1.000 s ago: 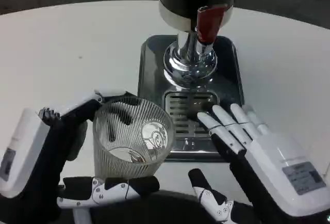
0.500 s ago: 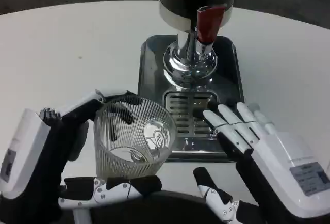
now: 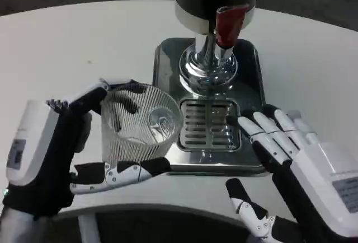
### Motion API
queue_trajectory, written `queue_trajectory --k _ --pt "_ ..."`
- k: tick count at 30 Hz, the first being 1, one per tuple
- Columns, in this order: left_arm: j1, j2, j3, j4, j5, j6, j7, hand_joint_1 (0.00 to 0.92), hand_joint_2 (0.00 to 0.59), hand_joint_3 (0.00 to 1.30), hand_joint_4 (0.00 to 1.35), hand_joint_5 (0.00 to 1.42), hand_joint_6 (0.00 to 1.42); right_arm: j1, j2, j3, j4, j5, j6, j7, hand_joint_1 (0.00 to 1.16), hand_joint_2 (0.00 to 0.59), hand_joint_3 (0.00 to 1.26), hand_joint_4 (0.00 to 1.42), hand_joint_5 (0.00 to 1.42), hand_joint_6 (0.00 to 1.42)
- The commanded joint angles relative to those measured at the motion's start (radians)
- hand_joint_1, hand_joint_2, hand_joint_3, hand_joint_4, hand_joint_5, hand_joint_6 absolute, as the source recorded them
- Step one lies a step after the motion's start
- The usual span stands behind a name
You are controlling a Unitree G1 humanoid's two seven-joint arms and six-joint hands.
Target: Grasp the cup under the faucet to collect the drink, then remove the cup.
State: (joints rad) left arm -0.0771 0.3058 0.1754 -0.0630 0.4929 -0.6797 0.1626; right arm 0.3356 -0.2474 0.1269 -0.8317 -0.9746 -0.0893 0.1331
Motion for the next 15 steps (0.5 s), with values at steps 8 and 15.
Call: queue_trajectory --k 8,15 --pt "-0.225 0.022 -0.082 0.270 0.137 0.015 0.179 0.650 0.132 0.89 1.00 1.22 1.41 0.074 0.033 -0.023 -0.055 -0.018 -0.009 -0.009 0.35 0.497 0.13 0.07 0.03 0.00" --pt "-0.364 0.042 -0.165 0.465 0.212 0.039 0.294 0.653 0.128 0.89 1.00 1.22 1.42 0.102 0.051 -0.033 -0.071 -0.019 -0.014 -0.007 0.37 0.489 0.13 0.07 0.03 0.01"
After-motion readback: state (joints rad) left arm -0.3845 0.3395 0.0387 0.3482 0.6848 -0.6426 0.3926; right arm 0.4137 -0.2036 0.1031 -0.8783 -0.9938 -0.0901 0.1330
